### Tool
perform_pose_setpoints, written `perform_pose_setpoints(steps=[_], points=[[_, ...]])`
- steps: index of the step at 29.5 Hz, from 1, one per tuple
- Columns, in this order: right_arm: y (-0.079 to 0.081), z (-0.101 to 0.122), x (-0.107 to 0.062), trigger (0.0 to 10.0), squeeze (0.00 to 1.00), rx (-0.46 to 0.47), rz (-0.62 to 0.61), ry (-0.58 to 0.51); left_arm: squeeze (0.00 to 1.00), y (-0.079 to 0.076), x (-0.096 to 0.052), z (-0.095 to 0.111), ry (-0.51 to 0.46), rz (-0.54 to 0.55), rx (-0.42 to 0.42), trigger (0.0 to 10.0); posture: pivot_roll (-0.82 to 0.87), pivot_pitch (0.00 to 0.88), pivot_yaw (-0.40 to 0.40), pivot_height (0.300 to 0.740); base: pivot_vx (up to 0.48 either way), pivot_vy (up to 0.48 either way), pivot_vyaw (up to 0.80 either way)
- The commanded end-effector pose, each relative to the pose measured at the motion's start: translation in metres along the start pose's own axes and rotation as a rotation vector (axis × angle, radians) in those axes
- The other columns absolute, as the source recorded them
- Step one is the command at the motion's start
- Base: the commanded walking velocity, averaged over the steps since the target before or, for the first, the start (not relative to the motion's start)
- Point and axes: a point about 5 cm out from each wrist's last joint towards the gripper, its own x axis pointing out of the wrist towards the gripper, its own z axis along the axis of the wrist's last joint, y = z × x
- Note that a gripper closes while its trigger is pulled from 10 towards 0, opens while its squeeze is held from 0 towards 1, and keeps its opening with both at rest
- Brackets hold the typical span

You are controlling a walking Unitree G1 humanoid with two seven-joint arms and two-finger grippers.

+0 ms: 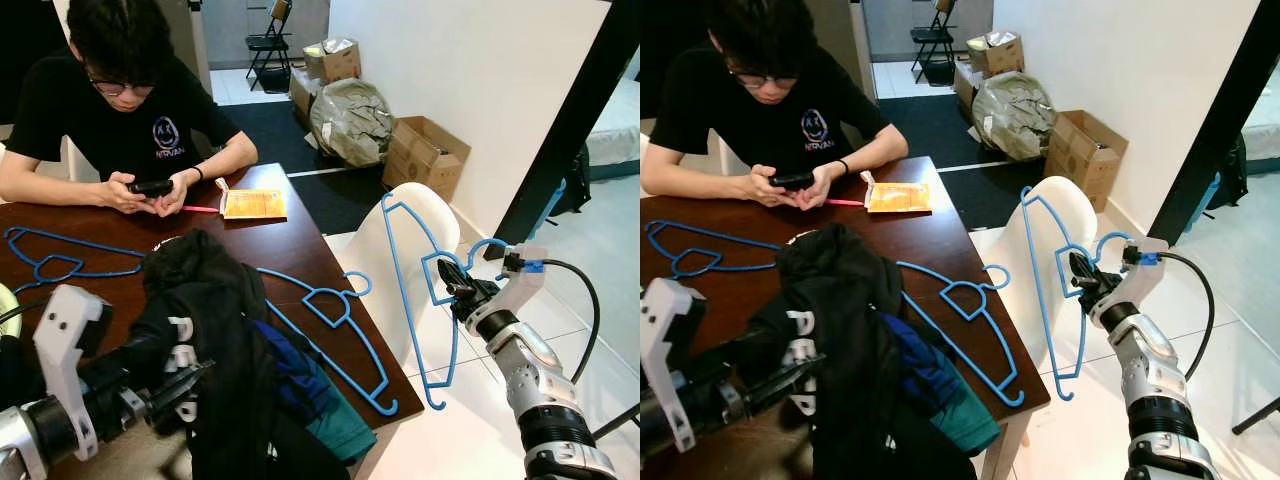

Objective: Hang hanger

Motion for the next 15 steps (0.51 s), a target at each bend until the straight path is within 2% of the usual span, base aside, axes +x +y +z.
perform_pose_setpoints(steps=[1, 2, 3, 4, 5, 8, 9, 11, 12, 13, 14, 15], points=[[-0.002, -0.005, -0.003, 10.0, 0.0, -0.002, -0.003, 0.03, 1.0, 0.005, -0.009, -0.001, 0.156, 0.02, 0.098, 10.0, 0.06, 0.0, -0.052, 0.74, 0.0, 0.0, 0.0], [-0.002, -0.005, -0.003, 10.0, 0.0, -0.002, -0.003, 0.03, 1.0, 0.005, -0.009, -0.001, 0.156, 0.02, 0.098, 10.0, 0.06, 0.0, -0.052, 0.74, 0.0, 0.0, 0.0], [-0.002, -0.005, -0.003, 10.0, 0.0, -0.001, -0.003, 0.029, 1.0, 0.009, -0.012, -0.002, 0.212, 0.043, 0.136, 10.0, 0.06, 0.0, -0.052, 0.74, 0.0, 0.0, 0.0], [-0.002, -0.005, -0.003, 10.0, 0.0, -0.001, -0.003, 0.029, 1.0, 0.009, -0.012, -0.002, 0.212, 0.043, 0.136, 10.0, 0.06, 0.0, -0.052, 0.74, 0.0, 0.0, 0.0], [-0.001, -0.005, -0.003, 10.0, 0.0, 0.0, -0.004, 0.028, 1.0, 0.015, -0.015, -0.003, 0.262, 0.089, 0.17, 10.0, 0.06, 0.0, -0.053, 0.74, 0.0, 0.0, 0.0], [-0.001, -0.005, -0.003, 10.0, 0.0, 0.002, -0.005, 0.027, 1.0, 0.021, -0.017, -0.005, 0.284, 0.138, 0.192, 10.0, 0.06, 0.0, -0.055, 0.74, 0.0, 0.0, 0.0], [-0.001, -0.005, -0.003, 10.0, 0.0, 0.004, -0.005, 0.026, 1.0, 0.028, -0.019, -0.005, 0.279, 0.192, 0.187, 10.0, 0.06, 0.0, -0.057, 0.74, 0.0, 0.0, 0.0], [-0.001, -0.005, -0.003, 10.0, 0.0, 0.004, -0.005, 0.026, 1.0, 0.028, -0.019, -0.005, 0.279, 0.192, 0.187, 10.0, 0.06, 0.0, -0.057, 0.74, 0.0, 0.0, 0.0], [-0.001, -0.005, -0.003, 10.0, 0.0, 0.006, -0.003, 0.026, 1.0, 0.039, -0.027, -0.009, 0.313, 0.289, 0.186, 10.0, 0.07, 0.0, -0.059, 0.74, 0.0, 0.0, 0.0], [-0.001, -0.005, -0.003, 10.0, 0.0, 0.006, -0.003, 0.026, 1.0, 0.039, -0.027, -0.009, 0.313, 0.289, 0.186, 10.0, 0.07, 0.0, -0.059, 0.74, 0.0, 0.0, 0.0], [0.0, -0.006, -0.002, 10.0, 0.0, 0.015, -0.001, 0.024, 1.0, 0.057, -0.041, -0.008, 0.35, 0.426, 0.206, 10.0, 0.08, 0.0, -0.053, 0.74, 0.0, 0.0, 0.0], [0.0, -0.006, -0.002, 10.0, 0.0, 0.015, -0.001, 0.024, 1.0, 0.057, -0.041, -0.008, 0.35, 0.426, 0.206, 10.0, 0.08, 0.0, -0.053, 0.74, 0.0, 0.0, 0.0]])
